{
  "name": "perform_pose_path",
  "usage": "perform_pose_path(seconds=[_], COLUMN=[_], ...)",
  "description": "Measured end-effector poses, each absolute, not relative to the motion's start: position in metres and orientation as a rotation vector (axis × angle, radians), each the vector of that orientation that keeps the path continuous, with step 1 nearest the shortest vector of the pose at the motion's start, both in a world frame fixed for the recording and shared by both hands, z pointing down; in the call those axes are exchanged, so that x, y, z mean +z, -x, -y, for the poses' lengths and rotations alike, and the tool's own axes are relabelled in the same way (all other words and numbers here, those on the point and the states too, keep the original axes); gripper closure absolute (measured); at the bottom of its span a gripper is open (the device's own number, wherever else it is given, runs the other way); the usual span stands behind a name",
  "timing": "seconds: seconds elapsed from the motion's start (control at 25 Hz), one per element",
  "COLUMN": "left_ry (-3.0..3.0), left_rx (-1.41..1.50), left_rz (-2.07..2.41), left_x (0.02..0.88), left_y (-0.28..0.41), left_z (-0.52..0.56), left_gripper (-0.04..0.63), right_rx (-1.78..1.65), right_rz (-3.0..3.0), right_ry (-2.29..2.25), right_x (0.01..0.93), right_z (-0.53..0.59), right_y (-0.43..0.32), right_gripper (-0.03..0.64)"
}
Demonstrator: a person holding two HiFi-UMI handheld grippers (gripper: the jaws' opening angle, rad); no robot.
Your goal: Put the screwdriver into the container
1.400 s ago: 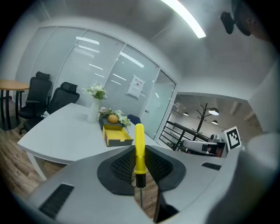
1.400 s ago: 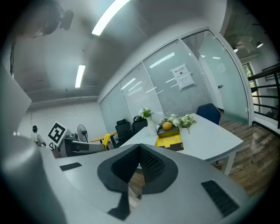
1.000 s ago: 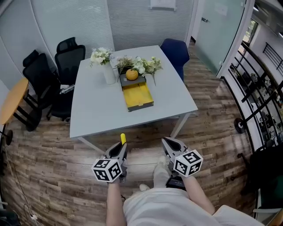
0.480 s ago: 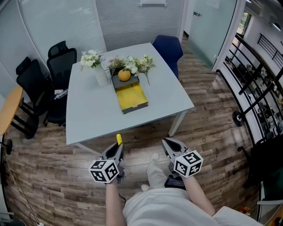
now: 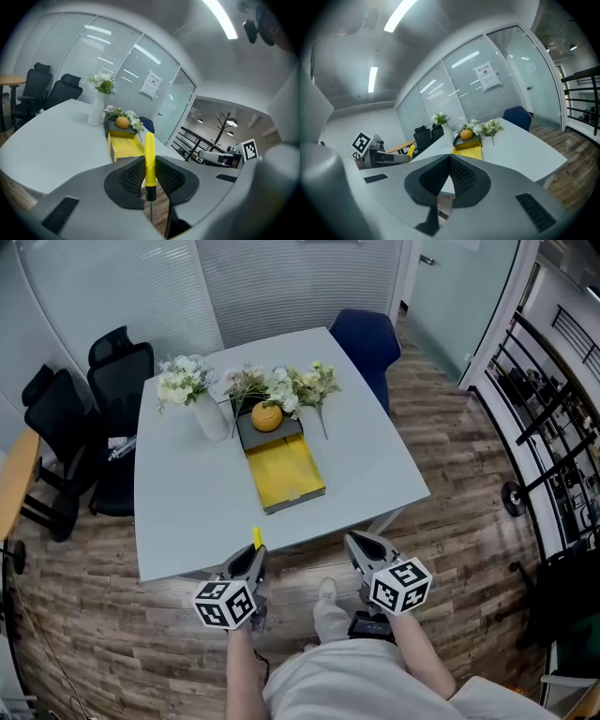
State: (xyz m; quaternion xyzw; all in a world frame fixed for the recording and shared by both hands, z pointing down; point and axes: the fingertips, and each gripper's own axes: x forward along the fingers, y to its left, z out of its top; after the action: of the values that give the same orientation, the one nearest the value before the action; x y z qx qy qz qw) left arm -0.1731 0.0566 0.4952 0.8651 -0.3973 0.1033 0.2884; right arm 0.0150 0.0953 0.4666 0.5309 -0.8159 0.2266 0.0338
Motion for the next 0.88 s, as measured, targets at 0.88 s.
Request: perform_pose_path(seconds=[0.88], left_ry=[-2.225], left_rx=[0.359], left_rz=[1.056], left_x=[0.526], left_y=[0.107], left_z=[0.126], left_gripper=[0.528], right_rx=[0.805], right_rz=[2.454], right_ry=[-1.564], right_x=[0.503], right_z=[0.083], right_y=[-0.083], right_gripper=[0.601])
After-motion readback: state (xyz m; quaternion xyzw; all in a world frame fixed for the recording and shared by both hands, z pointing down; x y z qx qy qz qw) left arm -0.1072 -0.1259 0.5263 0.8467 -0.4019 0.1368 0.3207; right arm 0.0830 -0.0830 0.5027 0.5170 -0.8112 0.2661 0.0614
